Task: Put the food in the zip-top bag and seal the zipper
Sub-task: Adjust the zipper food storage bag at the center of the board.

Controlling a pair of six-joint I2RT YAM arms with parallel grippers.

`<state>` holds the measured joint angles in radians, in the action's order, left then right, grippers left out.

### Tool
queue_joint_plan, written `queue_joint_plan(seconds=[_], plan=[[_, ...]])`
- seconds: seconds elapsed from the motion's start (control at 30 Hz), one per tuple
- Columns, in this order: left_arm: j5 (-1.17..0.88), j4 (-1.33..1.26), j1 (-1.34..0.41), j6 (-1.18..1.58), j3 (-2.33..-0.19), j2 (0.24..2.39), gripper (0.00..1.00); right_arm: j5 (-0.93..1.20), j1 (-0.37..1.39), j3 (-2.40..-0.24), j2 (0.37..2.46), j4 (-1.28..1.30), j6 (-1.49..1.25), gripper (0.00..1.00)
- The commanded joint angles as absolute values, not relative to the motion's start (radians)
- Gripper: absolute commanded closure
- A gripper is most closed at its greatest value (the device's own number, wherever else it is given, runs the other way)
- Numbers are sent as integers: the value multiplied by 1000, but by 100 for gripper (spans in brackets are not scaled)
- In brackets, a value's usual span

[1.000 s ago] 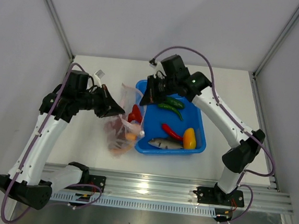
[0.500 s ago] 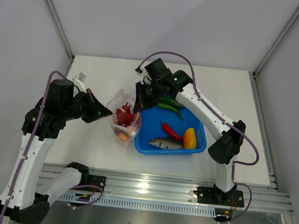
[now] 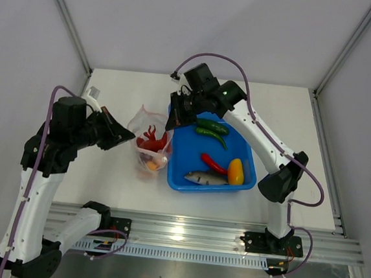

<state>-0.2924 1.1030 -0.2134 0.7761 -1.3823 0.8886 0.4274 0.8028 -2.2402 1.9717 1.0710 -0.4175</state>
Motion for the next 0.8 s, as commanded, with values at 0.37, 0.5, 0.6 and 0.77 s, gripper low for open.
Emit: queue_joint_plan(seconds=[0.37,0.5,0.6,0.77], plan=[[-393,1007,-206,831,-1336,905,100,494,781,-2247,1993,1072,-413,83],[-388,992,-204,810,-1316,917,99,433,773,-2259,1983,1114,-388,53],[-385,1000,-204,787,-1328,942,99,362,752,-2270,1944,1146,-377,42],[-391,985,-204,781,-1342,965,99,197,690,-2212,1853,1222,-347,33]])
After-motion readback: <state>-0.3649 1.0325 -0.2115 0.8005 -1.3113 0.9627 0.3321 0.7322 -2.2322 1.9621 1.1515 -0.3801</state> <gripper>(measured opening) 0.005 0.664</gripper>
